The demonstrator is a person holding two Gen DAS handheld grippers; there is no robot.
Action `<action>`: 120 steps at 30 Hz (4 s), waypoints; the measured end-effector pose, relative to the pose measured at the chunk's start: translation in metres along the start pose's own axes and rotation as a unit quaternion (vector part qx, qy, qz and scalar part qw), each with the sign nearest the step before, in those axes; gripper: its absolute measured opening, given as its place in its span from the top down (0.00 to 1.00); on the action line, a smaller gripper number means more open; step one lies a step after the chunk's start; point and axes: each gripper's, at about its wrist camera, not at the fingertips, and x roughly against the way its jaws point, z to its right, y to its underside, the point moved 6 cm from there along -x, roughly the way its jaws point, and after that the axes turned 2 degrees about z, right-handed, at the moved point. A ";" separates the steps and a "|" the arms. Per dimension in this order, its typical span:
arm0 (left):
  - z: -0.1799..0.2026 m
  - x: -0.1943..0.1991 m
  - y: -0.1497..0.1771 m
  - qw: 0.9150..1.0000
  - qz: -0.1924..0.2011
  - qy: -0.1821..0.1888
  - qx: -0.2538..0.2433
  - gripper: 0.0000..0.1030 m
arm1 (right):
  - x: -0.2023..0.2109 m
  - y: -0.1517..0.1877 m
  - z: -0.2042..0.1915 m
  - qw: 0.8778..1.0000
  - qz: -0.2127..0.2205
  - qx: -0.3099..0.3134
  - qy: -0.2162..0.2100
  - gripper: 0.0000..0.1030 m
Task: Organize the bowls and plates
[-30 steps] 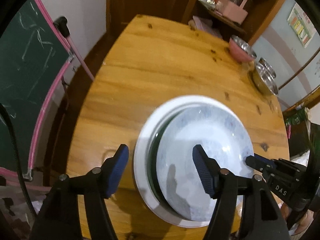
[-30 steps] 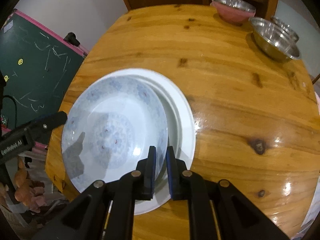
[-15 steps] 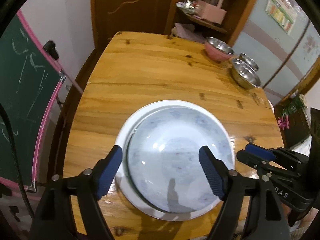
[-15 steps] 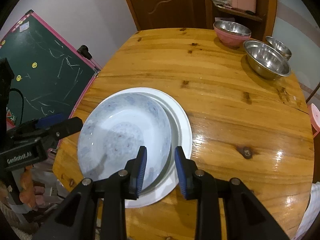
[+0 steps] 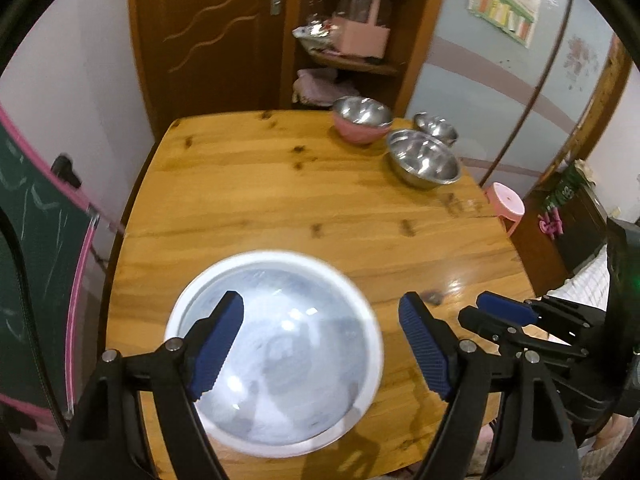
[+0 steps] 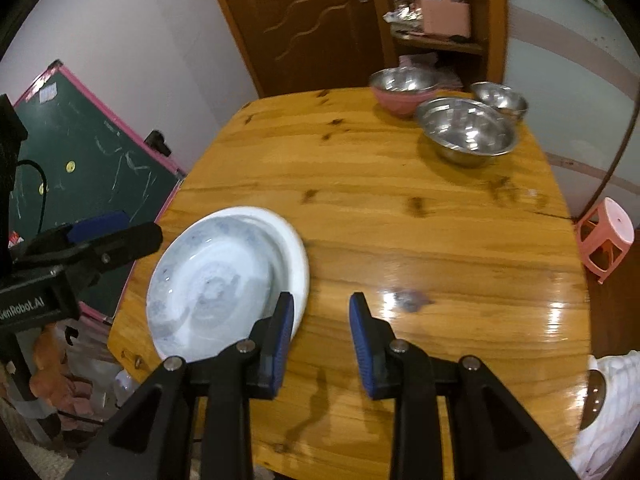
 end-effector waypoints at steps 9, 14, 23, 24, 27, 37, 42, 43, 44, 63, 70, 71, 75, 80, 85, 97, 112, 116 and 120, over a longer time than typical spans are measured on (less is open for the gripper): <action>0.060 -0.002 -0.066 0.999 0.034 0.015 -0.018 0.21 | 0.047 -0.042 0.076 0.998 0.033 -0.015 0.046 0.72; 0.081 -0.018 -0.111 0.999 0.042 0.023 -0.008 0.21 | 0.068 -0.076 0.121 0.997 0.045 -0.039 0.057 0.72; 0.101 -0.101 -0.167 0.999 0.023 0.012 0.024 0.20 | 0.047 -0.125 0.192 0.994 0.037 -0.101 0.035 0.72; 0.101 -0.112 -0.169 1.000 0.016 0.006 0.026 0.20 | 0.040 -0.128 0.198 0.993 0.033 -0.107 0.031 0.72; 0.102 -0.150 -0.175 0.999 -0.002 0.004 0.035 0.20 | 0.014 -0.140 0.214 0.993 0.020 -0.117 0.025 0.72; 0.101 -0.256 -0.181 0.996 -0.065 -0.010 0.054 0.20 | -0.084 -0.164 0.263 0.985 -0.053 -0.165 0.022 0.72; 0.099 -0.289 -0.170 0.993 -0.101 -0.005 0.060 0.23 | -0.122 -0.165 0.270 0.981 -0.087 -0.173 0.015 0.72; 0.098 -0.295 -0.167 0.992 -0.107 -0.003 0.063 0.28 | -0.128 -0.164 0.270 0.980 -0.094 -0.172 0.014 0.72; 0.097 -0.299 -0.165 0.992 -0.112 -0.001 0.065 0.34 | -0.133 -0.164 0.270 0.980 -0.098 -0.171 0.014 0.72; 0.111 -0.286 -0.160 0.989 -0.136 0.032 0.044 0.91 | -0.123 -0.159 0.259 0.979 -0.090 -0.185 -0.006 0.90; 0.122 -0.221 -0.167 0.993 -0.106 0.048 0.025 0.91 | -0.068 -0.157 0.241 0.981 -0.058 -0.184 -0.001 0.90; 0.123 -0.209 -0.166 0.993 -0.102 0.053 0.024 0.91 | -0.058 -0.157 0.237 0.982 -0.052 -0.181 0.001 0.90; 0.126 -0.168 -0.157 0.994 -0.088 0.066 0.016 0.90 | -0.019 -0.153 0.219 0.985 -0.030 -0.170 0.004 0.90; 0.124 -0.120 -0.127 0.994 -0.077 0.082 0.013 0.89 | 0.025 -0.132 0.190 0.989 -0.005 -0.145 0.014 0.90; 0.113 -0.088 -0.084 0.994 -0.074 0.078 0.006 0.89 | 0.040 -0.091 0.158 0.991 -0.010 -0.131 0.017 0.89; 0.088 -0.101 0.046 0.985 -0.158 0.066 0.004 0.88 | 0.019 0.015 0.117 0.989 -0.067 -0.125 0.041 0.89; 0.096 -0.105 0.080 0.983 -0.177 0.055 -0.015 0.87 | 0.003 0.060 0.119 0.984 -0.098 -0.143 0.050 0.89; 0.096 -0.107 0.081 0.982 -0.180 0.056 -0.013 0.86 | 0.001 0.057 0.120 0.984 -0.096 -0.138 0.056 0.89; 0.095 -0.110 0.083 0.981 -0.186 0.052 -0.013 0.86 | -0.002 0.057 0.121 0.984 -0.098 -0.137 0.059 0.89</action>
